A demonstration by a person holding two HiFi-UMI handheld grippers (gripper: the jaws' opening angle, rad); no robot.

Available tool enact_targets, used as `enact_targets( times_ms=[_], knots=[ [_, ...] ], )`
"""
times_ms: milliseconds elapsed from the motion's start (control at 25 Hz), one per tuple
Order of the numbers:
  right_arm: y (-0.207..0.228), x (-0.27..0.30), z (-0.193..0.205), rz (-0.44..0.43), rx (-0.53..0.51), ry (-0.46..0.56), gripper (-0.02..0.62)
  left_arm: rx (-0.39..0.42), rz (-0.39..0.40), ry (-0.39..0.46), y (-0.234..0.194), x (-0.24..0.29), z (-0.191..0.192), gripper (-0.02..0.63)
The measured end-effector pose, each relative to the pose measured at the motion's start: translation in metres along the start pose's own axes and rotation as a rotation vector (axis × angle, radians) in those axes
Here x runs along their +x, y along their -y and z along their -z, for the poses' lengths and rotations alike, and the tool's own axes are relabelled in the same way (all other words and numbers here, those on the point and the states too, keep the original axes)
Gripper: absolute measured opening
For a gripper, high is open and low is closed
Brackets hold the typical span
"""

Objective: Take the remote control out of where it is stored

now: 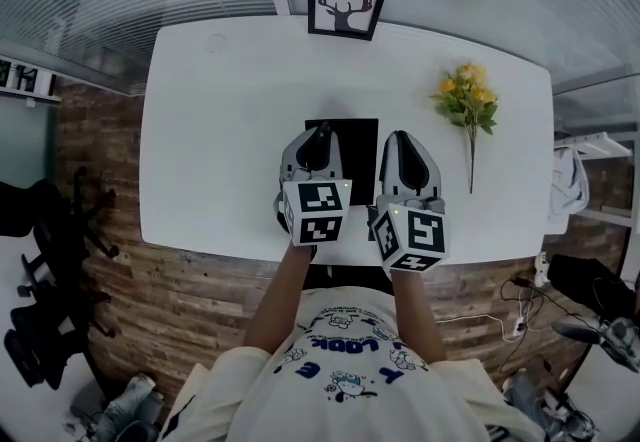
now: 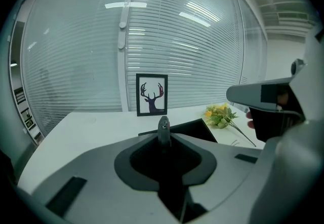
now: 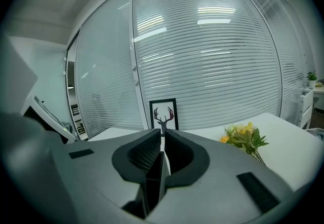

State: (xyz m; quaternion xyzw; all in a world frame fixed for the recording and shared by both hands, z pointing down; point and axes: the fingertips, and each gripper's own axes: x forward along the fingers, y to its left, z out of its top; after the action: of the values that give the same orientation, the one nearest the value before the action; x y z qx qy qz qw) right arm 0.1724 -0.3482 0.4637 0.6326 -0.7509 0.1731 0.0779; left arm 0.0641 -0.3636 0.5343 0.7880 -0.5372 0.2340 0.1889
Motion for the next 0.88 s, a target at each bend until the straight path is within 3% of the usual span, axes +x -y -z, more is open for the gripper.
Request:
enact_targets(
  times_ms=[480, 880],
  knots=[
    [-0.034, -0.014, -0.021, -0.044, -0.028, 0.054, 0.044, -0.077, 0.028, 0.131, -0.018, -0.056, -0.043, 0.069],
    [-0.059, -0.036, -0.038, -0.05, -0.053, 0.108, 0.044, -0.088, 0.024, 0.229, -0.031, -0.105, -0.067, 0.069]
  ],
)
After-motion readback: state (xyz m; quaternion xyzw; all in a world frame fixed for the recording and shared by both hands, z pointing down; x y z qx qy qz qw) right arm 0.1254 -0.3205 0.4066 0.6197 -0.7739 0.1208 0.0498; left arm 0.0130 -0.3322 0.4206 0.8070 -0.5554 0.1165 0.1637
